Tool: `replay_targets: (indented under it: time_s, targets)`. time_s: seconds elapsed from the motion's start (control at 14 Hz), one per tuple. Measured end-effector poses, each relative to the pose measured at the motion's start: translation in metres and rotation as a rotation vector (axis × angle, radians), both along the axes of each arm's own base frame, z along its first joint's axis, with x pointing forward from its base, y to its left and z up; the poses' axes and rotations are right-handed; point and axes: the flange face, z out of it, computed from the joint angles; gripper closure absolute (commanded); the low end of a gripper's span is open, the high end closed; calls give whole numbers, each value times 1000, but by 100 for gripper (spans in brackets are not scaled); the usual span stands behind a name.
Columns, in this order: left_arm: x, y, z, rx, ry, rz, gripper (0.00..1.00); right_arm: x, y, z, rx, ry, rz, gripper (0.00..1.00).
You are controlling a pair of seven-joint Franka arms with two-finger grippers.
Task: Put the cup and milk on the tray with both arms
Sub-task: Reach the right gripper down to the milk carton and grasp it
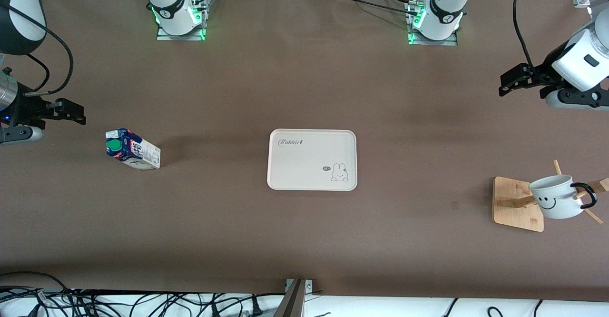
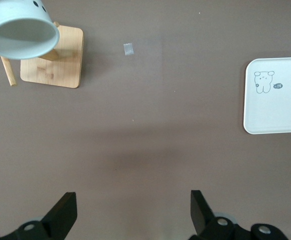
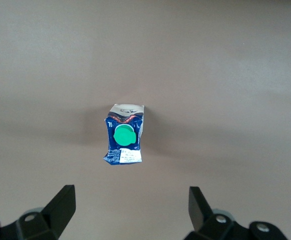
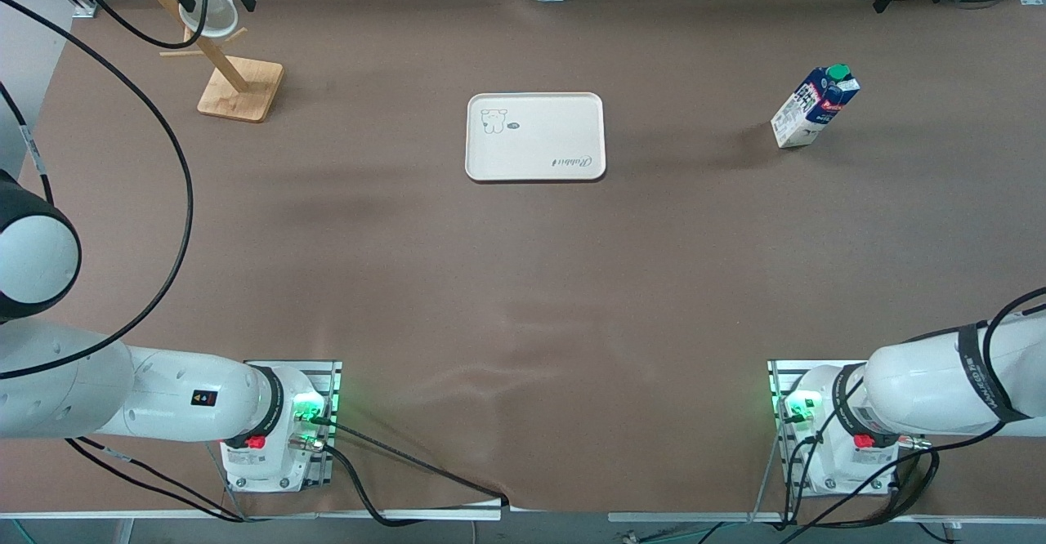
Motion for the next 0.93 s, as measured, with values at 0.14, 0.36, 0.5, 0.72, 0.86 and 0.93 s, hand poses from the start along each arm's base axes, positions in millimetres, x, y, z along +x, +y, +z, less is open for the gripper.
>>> replay_targets:
  time_s: [0.14, 0.36, 0.5, 0.72, 0.86, 0.93]
  targets:
    - [-1, 0, 0, 0, 4, 0, 0, 1, 0, 1, 0, -8, 0, 0]
    - [-1, 0, -1, 0, 7, 0, 0, 3, -1, 2, -1, -23, -1, 0]
    - [-1, 0, -1, 0, 8, 0, 0, 3, -1, 2, -2, -24, -3, 0]
    - [-1, 0, -1, 0, 10, 0, 0, -3, -1, -3, 1, 26, -11, 0]
    - [-2, -1, -1, 1, 17, -2, 0, -5, 0, -14, 7, 54, -24, 0]
    - [-3, -5, -1, 1, 21, -9, 0, -4, 1, -21, 9, 53, -27, 0]
